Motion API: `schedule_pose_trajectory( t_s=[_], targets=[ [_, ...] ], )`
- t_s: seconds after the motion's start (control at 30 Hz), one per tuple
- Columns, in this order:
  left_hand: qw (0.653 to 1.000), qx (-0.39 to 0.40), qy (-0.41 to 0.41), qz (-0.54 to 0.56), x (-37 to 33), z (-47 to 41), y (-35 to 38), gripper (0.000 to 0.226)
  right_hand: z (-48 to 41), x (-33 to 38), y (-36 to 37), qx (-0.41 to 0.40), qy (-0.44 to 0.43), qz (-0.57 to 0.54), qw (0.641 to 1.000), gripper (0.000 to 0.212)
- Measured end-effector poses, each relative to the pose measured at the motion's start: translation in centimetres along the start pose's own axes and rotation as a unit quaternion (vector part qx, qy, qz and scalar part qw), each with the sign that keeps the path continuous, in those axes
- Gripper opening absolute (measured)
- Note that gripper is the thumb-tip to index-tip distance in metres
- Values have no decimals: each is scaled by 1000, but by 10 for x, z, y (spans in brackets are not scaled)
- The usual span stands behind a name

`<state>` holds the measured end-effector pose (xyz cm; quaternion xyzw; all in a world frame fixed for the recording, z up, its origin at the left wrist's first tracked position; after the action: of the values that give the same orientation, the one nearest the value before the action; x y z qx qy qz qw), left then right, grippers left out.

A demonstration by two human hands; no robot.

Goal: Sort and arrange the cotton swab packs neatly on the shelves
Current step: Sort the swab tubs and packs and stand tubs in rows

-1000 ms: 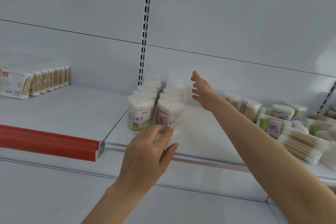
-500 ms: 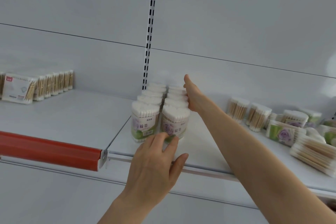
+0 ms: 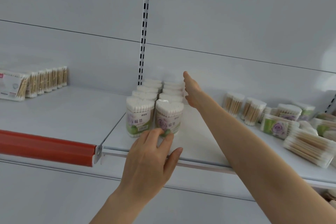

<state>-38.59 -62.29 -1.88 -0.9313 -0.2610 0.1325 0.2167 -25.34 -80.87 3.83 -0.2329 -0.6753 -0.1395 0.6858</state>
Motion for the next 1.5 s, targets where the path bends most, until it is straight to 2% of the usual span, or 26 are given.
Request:
schedule_pose_trajectory(
  t_s=[0.07, 0.13, 0.2, 0.3, 0.37, 0.47, 0.53, 0.6, 0.67, 0.73, 0.83, 0.9, 0.97, 1.03, 1.1, 1.2, 1.27, 1.37, 1.4, 1.43, 1.5],
  targets=[
    [1000, -17, 13, 0, -5, -1, -1, 37, 6, 5, -16, -29, -45, 48, 997, 46],
    [999, -33, 31, 7, -15, -4, 0, 34, 13, 9, -34, -49, -91, 83, 991, 20],
    [998, -38, 49, 23, -30, -8, 3, 31, 19, 10, -57, -69, -114, 120, 984, 13],
    [996, -28, 69, 55, -53, -17, 14, 29, 35, 21, -103, -108, -178, 236, 949, 23],
    [994, -21, 77, 73, -68, -23, 23, 29, 44, 26, -137, -127, -201, 312, 920, 19],
    [992, -4, 81, 95, -88, -33, 36, 30, 50, 29, -188, -136, -176, 412, 884, 29],
    [992, 15, 72, 99, -96, -41, 44, 32, 46, 25, -210, -98, -140, 501, 849, 45],
    [993, 37, 59, 99, -103, -48, 52, 33, 38, 14, -223, -37, -95, 545, 832, 63],
    [993, 55, 46, 97, -109, -55, 59, 35, 31, 1, -229, 11, -60, 551, 832, 73],
    [992, 68, 35, 101, -113, -62, 66, 37, 23, -6, -231, 23, -64, 553, 831, 72],
    [990, 85, -3, 111, -114, -71, 76, 38, 23, 4, -234, 3, -124, 541, 832, 61],
    [988, 84, -46, 122, -114, -78, 81, 36, 33, 20, -236, -18, -165, 505, 847, 55],
    [981, 92, -100, 137, -116, -87, 88, 51, 44, 32, -234, -18, -183, 454, 872, 50],
    [969, 114, -154, 158, -120, -96, 98, 72, 58, 36, -224, 25, -166, 404, 899, 49],
    [957, 128, -190, 179, -124, -105, 105, 80, 72, 34, -209, 79, -156, 383, 907, 52],
    [949, 110, -198, 220, -126, -113, 105, 57, 85, 37, -195, 127, -173, 378, 900, 57],
    [923, 106, -231, 288, -119, -111, 104, 47, 84, 40, -197, 147, -174, 369, 901, 57],
    [831, 132, -306, 445, -111, -102, 110, 49, 84, 38, -198, 227, -167, 323, 904, 38],
    [813, 135, -312, 472, -111, -101, 110, 50, 84, 37, -196, 248, -170, 302, 905, 34],
    [808, 135, -310, 483, -111, -100, 110, 51, 84, 37, -194, 260, -178, 284, 905, 32],
    [818, 120, -299, 476, -110, -99, 107, 51, 82, 40, -189, 264, -201, 263, 906, 32]
  ],
)
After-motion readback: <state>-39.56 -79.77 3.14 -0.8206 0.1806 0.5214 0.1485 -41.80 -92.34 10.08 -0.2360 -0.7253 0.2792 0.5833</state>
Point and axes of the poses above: each hand's wrist, its own z-axis away from the middle knuckle, its own y-axis out of the palm, x = y × z, the point moved 7 cm from there along -z, towards the middle knuckle, and after that the axes turned 2 degrees about -x, right-handed, at the moved point
